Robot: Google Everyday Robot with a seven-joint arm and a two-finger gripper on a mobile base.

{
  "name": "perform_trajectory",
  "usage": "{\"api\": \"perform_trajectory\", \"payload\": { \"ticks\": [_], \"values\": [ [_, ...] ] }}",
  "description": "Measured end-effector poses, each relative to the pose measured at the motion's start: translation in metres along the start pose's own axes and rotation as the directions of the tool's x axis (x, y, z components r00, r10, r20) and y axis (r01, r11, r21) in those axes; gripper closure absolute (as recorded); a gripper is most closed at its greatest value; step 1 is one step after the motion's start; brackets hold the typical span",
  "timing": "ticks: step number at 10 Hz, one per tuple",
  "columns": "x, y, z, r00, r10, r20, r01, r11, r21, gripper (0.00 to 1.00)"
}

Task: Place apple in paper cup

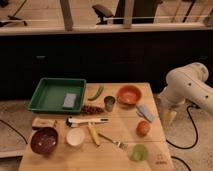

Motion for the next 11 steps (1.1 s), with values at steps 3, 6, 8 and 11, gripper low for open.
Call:
{"api": "perform_trajectory", "payload": {
  "ticks": [3,6,8,11],
  "values": [
    [0.000,0.000,0.000,1.000,0.000,0.000,0.000,1.000,0.000,0.20],
    [-0.013,0.002,0.011,0.996,-0.077,-0.039,0.076,0.997,-0.012,0.20],
    [-0.029,0.003,0.020,0.987,-0.148,-0.069,0.147,0.989,-0.020,0.20],
    [-0.029,0.003,0.022,0.982,-0.166,-0.085,0.164,0.986,-0.026,0.20]
  ]
}}
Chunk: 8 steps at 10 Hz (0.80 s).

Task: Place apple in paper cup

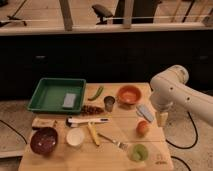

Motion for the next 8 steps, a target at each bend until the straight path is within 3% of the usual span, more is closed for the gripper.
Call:
{"api": "perform_trajectory", "payload": {
  "ticks": [4,8],
  "values": [
    [-0.015,0.005,0.026,0.996,-0.090,-0.027,0.090,0.996,-0.006,0.20],
    [-0.016,0.009,0.037,0.992,-0.123,-0.030,0.123,0.992,-0.006,0.20]
  ]
}}
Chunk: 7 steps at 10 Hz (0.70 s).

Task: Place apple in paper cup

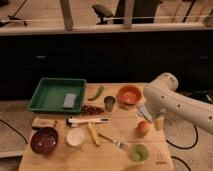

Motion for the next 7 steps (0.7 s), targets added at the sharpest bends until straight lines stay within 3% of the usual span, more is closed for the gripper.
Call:
{"api": "perform_trajectory", "payload": {
  "ticks": [7],
  "values": [
    [-0.006,0.008,0.043,0.998,-0.048,0.034,0.048,0.999,0.011,0.20]
  ]
}}
